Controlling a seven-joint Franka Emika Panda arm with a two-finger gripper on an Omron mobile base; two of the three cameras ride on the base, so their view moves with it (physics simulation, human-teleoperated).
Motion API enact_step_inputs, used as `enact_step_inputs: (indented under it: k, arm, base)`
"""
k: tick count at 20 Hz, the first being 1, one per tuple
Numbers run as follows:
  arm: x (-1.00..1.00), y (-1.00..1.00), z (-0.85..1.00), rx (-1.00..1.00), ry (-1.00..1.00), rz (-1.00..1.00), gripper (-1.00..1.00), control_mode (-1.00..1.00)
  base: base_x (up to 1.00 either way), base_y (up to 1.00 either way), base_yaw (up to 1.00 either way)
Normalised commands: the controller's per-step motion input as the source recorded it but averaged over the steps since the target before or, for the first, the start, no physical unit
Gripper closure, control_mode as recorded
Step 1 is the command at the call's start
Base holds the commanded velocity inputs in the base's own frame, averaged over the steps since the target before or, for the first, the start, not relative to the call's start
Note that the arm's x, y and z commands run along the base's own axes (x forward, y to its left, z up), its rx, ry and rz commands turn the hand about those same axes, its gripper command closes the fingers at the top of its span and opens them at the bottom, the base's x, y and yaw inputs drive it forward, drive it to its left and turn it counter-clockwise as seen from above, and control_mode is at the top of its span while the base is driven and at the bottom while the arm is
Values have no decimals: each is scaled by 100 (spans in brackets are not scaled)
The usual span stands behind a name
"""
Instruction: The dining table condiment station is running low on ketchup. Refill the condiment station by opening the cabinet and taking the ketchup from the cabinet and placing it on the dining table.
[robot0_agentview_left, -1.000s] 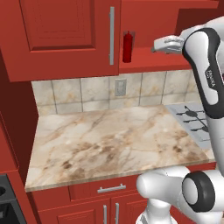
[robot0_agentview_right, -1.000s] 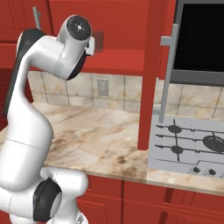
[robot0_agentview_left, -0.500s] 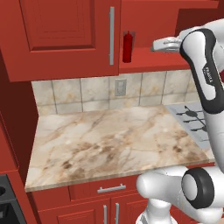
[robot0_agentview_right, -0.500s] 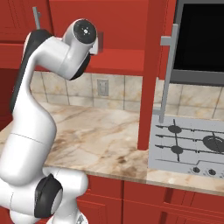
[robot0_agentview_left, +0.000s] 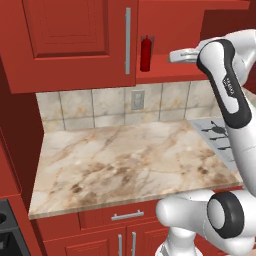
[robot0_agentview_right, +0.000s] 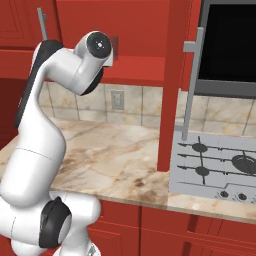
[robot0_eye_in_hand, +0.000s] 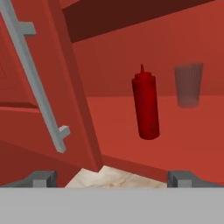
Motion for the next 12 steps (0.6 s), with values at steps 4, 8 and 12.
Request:
enact_step_inputs:
  k: [4,8,12]
  arm:
    - [28,7,0,0,0,0,-100,-100]
    - [29,7,0,0,1,0,-100,-100]
    - [31,6,0,0,1,0,-100,-100]
  base:
    - [0,0,0]
    - [0,0,0]
    - [0,0,0]
